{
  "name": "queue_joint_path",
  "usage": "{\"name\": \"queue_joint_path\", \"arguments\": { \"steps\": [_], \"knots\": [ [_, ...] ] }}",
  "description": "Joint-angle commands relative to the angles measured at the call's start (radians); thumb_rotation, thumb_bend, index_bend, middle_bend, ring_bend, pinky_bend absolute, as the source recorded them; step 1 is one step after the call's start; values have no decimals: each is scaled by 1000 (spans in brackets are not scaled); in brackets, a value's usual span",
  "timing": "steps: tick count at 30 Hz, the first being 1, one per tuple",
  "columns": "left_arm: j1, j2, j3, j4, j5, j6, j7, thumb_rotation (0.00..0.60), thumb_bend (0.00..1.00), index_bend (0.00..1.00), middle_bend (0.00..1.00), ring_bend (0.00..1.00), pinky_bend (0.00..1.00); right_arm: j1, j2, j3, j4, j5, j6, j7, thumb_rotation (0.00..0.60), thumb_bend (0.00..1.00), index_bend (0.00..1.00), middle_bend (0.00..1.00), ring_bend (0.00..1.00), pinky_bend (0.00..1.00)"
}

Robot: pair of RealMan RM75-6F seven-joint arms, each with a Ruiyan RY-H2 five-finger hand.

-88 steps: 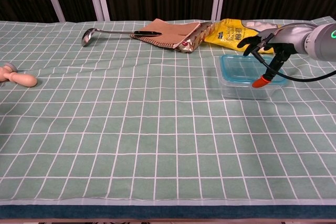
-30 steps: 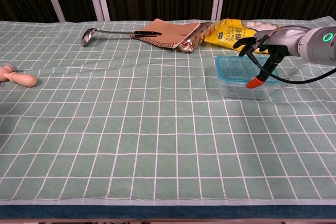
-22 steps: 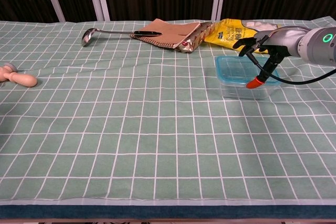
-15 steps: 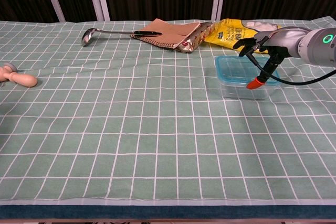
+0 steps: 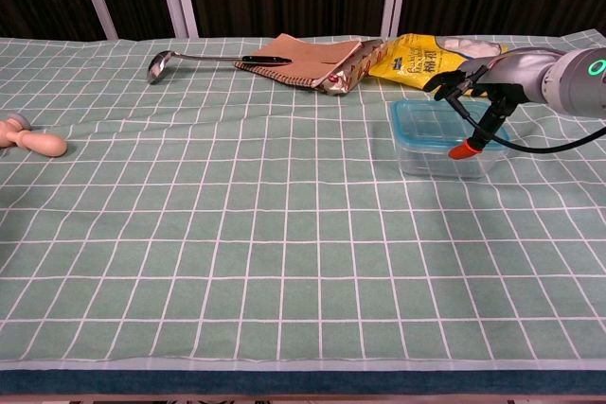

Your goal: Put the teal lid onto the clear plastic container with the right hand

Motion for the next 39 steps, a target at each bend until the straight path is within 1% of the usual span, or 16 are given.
{"name": "queue_joint_path", "arguments": {
  "steps": [1, 9, 17, 20, 24, 27, 29, 30, 32, 39],
  "knots": [
    [0, 0, 0, -1, -1, -1, 1, 600, 348, 128, 0, 0, 0, 0, 4, -1, -5, 1, -1, -1, 600, 290, 0, 75, 0, 0],
    [0, 0, 0, 0, -1, -1, 0, 600, 348, 128, 0, 0, 0, 3, 24, -7, -31, 10, -1, -11, 600, 289, 0, 45, 0, 0],
    [-1, 0, -1, -1, -3, -2, 2, 600, 348, 128, 0, 0, 0, 3, 76, -18, -106, 31, 20, -35, 600, 289, 0, 22, 0, 0],
    [-2, 0, 0, -1, -2, -3, 2, 600, 348, 128, 0, 0, 0, -5, 94, -1, -137, 16, 47, -18, 600, 289, 2, 22, 0, 0],
    [-2, 2, 0, -5, -5, -6, -1, 600, 348, 127, 0, 0, 0, -26, 100, 44, -164, -44, 110, 34, 600, 289, 41, 31, 0, 0],
    [-2, 4, -2, -5, -7, -8, -7, 600, 348, 128, 0, 0, 0, -39, 106, 63, -177, -82, 136, 60, 600, 290, 48, 110, 0, 0],
    [-3, 6, -1, -6, -9, -12, -9, 600, 348, 128, 0, 0, 0, -45, 108, 81, -187, -107, 161, 76, 600, 289, 95, 164, 0, 0],
    [-4, 7, -2, -9, -10, -14, -11, 600, 348, 128, 0, 0, 0, -48, 104, 91, -192, -125, 177, 84, 600, 289, 122, 171, 0, 0],
    [-4, 9, -1, -11, -11, -16, -11, 600, 348, 128, 0, 0, 0, -50, 95, 95, -190, -141, 184, 88, 600, 290, 191, 174, 0, 0],
    [-4, 12, 0, -16, -13, -18, -15, 600, 348, 127, 0, 0, 0, -29, 52, 111, -151, -136, 176, 70, 600, 331, 323, 173, 0, 0]
  ]
}}
